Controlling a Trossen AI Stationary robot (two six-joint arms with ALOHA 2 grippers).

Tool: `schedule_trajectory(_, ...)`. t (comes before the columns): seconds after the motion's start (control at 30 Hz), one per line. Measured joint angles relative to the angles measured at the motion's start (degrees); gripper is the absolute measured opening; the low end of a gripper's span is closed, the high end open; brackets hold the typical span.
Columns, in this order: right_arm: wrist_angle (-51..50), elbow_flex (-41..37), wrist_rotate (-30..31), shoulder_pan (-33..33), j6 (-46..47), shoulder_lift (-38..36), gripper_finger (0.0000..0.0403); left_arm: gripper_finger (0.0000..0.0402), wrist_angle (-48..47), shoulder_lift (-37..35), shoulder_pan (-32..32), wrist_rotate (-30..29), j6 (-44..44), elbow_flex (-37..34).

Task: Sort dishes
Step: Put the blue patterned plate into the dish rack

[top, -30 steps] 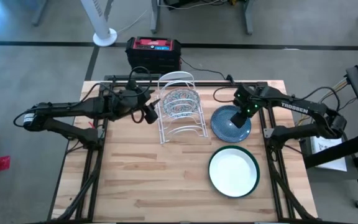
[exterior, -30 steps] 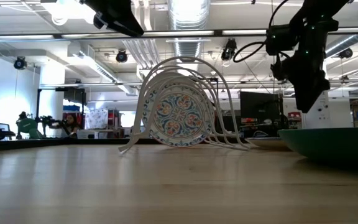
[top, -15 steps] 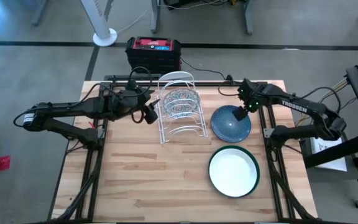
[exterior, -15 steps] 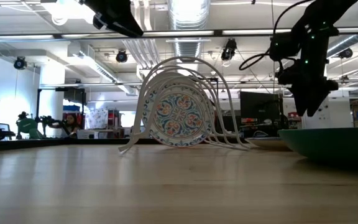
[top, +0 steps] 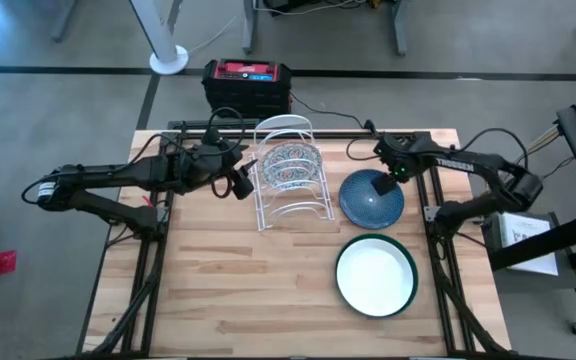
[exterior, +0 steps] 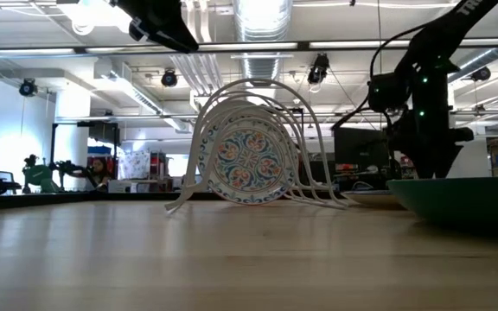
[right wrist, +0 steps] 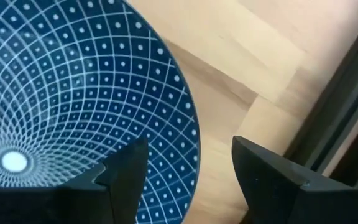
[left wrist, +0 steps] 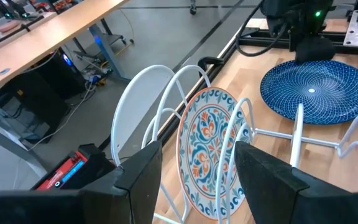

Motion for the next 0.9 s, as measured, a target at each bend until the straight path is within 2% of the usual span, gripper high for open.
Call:
schedule_trajectory(0.2, 1.4, -0.3, -0.8, -2.5, -2.2, 2.3, 0.0218, 0.0192, -0.3, 0.0, 0.0, 0.0, 0.0, 0.0)
schedule_trajectory(0.47, 2.7, -0.7, -9.6, -6.1, -6.1, 2.5, 0.0224, 0.0192, -1.3, 0.0, 0.0, 0.0, 0.0, 0.0)
schedule_trajectory(0.73, 3.1, -0.7, -14.5, -7.9, -8.7, 3.8, 0.0214, 0.0192, -1.7, 0.0, 0.0, 0.0, 0.0, -0.3)
schedule_trajectory(0.9, 3.2, -0.7, -15.6, -7.9, -9.4, 3.9, 0.0211, 0.0192, -1.7, 0.0, 0.0, 0.0, -0.2, -0.7)
